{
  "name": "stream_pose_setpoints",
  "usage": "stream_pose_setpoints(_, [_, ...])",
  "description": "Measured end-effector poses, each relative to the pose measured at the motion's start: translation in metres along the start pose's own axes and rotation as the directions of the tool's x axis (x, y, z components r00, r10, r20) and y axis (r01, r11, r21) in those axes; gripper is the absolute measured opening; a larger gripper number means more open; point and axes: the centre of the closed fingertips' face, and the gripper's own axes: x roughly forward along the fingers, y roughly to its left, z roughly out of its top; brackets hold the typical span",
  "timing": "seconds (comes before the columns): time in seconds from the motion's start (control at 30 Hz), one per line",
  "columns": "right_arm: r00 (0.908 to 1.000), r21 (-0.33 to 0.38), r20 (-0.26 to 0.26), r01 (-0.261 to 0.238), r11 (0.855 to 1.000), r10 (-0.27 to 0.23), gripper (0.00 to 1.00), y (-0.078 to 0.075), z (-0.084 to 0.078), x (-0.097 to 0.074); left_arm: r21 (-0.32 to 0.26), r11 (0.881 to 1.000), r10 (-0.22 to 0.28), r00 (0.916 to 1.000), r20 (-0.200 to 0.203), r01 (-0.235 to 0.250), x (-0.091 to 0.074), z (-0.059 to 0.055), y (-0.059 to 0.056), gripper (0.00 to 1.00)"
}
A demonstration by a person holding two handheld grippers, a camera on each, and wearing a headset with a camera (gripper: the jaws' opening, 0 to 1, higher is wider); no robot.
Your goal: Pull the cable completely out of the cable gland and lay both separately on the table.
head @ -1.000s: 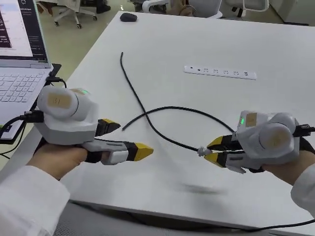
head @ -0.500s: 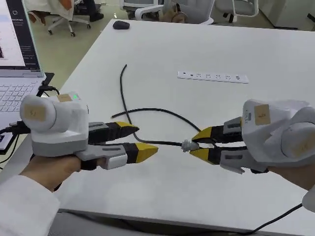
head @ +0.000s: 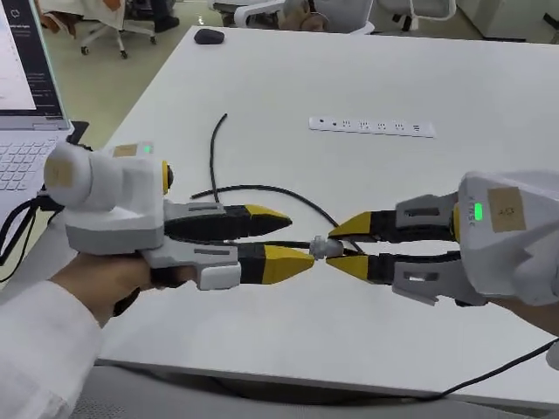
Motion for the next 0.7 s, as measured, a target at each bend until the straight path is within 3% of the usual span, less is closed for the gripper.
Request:
stream_pose_setpoints(0.07, [0.9998, -0.015, 0.018, -0.005, 1.000, 0.006, 0.10, 0.003, 0.003, -0.003, -0.031, 0.998, -0.058, 0.9981, -0.020, 0.058, 0.006, -0.001, -0.009, 0.36])
stream_pose_setpoints(0.2, [0.9990, -0.026, 0.044, -0.001, 1.000, 0.002, 0.10, 0.005, 0.004, -0.008, -0.072, 0.992, -0.105, 0.9944, -0.015, 0.103, 0.013, -0.001, -0.015, 0.31])
stream_pose_setpoints(0.3, [0.9970, -0.019, 0.077, -0.002, 1.000, 0.003, 0.10, 0.006, 0.007, -0.013, -0.118, 0.985, -0.125, 0.9919, -0.022, 0.122, 0.016, -0.004, -0.016, 0.31])
stream_pose_setpoints(0.47, [0.9946, -0.018, 0.104, 0.006, 1.000, -0.004, 0.10, 0.007, 0.010, -0.017, -0.153, 0.975, -0.163, 0.9865, -0.010, 0.160, 0.020, -0.002, -0.022, 0.20])
stream_pose_setpoints(0.63, [0.9924, -0.042, 0.123, 0.007, 0.999, -0.002, 0.10, 0.009, 0.012, -0.020, -0.218, 0.958, -0.191, 0.9816, 0.003, 0.187, 0.020, -0.001, -0.029, 0.17])
stream_pose_setpoints(0.7, [0.9909, -0.056, 0.134, 0.008, 0.998, 0.000, 0.11, 0.009, 0.013, -0.020, -0.216, 0.958, -0.192, 0.9815, 0.005, 0.188, 0.019, -0.001, -0.030, 0.17])
